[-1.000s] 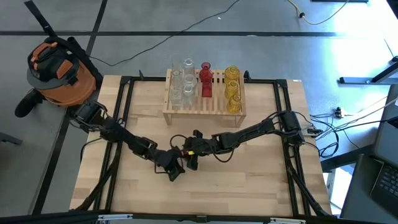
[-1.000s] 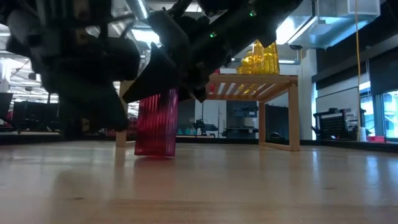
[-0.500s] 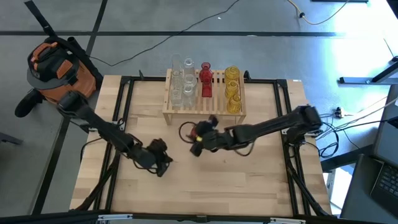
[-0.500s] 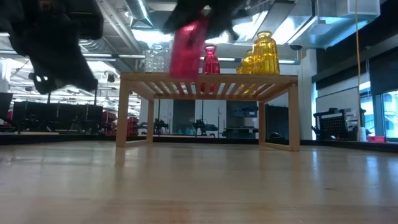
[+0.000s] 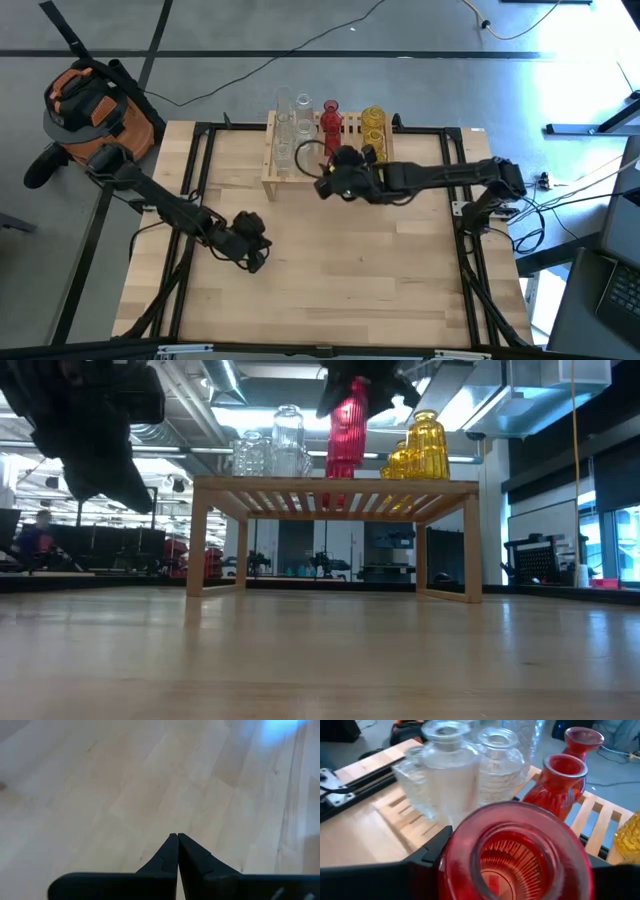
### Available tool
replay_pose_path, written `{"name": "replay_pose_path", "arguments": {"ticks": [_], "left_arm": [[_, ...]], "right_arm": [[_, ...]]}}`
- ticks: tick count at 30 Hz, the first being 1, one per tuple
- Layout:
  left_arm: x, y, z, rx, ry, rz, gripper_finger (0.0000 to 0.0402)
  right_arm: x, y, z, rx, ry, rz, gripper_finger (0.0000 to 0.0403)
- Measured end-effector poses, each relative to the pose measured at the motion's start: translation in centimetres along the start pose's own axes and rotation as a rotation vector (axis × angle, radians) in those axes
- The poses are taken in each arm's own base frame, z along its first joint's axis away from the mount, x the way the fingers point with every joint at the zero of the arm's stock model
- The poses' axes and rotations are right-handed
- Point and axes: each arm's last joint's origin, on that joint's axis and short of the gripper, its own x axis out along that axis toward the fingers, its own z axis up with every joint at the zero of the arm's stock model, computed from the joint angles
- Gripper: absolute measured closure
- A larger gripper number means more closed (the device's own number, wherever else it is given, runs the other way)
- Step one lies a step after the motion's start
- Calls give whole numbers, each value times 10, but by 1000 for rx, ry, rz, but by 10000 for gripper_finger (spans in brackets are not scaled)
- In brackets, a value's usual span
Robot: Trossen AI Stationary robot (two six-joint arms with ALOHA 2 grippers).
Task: Sort vases onto shelf
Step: Put the red vase on the shelf align with the other red vases
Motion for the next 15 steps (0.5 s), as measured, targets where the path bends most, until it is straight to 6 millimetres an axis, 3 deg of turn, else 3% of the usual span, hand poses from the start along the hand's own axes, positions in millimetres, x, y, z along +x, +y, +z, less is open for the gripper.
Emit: {"name": "replay_pose_path", "arguments": {"ticks": [8, 15], "left_arm": [[2, 2, 3, 27, 6, 2, 401], [4, 5, 6, 19, 26, -4, 401]], "right_arm": [[22, -18, 8, 10, 62, 7, 208], [29, -24, 10, 20, 86, 15, 208]]}}
